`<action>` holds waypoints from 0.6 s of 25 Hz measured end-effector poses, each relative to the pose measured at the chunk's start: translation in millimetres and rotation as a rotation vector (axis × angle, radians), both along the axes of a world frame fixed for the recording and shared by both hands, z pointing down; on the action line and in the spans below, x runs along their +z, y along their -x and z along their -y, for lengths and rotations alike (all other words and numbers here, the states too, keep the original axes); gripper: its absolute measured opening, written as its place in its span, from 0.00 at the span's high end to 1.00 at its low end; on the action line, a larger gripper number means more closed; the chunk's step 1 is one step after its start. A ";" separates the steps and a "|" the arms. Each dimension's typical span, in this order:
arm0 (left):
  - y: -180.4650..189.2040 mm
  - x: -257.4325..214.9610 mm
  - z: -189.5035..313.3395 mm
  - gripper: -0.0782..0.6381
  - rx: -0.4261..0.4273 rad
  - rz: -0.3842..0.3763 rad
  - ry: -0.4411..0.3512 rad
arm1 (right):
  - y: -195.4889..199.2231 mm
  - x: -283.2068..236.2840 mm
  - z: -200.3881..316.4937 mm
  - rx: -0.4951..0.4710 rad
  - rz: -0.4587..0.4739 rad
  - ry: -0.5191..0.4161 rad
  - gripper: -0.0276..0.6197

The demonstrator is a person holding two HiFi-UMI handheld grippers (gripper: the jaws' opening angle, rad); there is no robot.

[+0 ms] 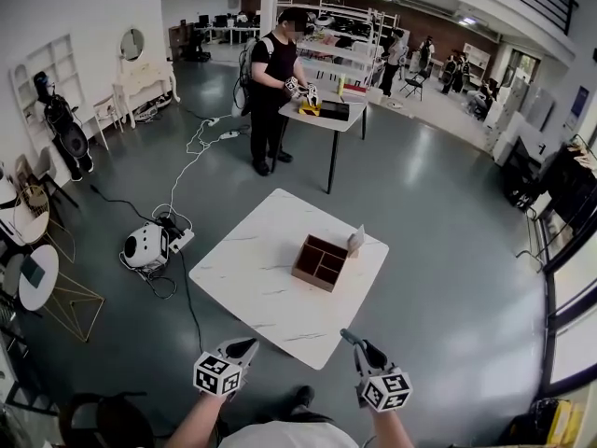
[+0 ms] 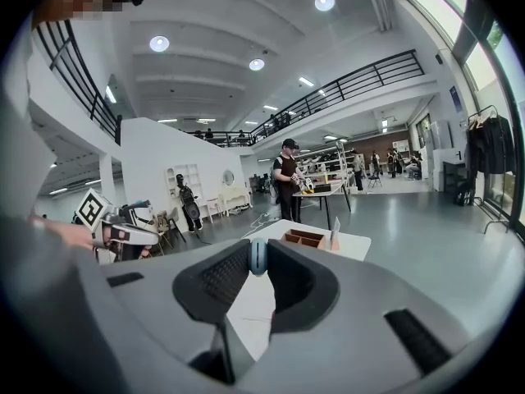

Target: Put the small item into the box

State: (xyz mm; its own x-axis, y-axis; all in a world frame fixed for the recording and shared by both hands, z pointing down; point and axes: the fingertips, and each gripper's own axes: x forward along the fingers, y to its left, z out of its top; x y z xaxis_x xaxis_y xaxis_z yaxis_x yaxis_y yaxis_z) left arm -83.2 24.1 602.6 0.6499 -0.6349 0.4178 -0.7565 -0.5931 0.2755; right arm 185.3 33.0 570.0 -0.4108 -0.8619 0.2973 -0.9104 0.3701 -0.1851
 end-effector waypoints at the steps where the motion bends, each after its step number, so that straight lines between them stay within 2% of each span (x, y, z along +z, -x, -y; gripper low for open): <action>1: -1.4 0.0 5.0 0.87 -0.003 0.002 0.000 | -0.2 1.3 5.4 -0.006 0.001 0.002 0.83; 15: -29.3 -1.4 63.4 0.87 -0.051 0.028 0.008 | -22.9 17.7 80.0 -0.068 0.025 0.044 0.83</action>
State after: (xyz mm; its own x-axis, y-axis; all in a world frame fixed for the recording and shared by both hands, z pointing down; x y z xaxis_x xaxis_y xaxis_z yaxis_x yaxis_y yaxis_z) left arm -53.9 -39.2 601.2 0.6050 -0.6635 0.4401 -0.7930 -0.5516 0.2584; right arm 208.2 -47.1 587.7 -0.4758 -0.8179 0.3233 -0.8782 0.4218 -0.2253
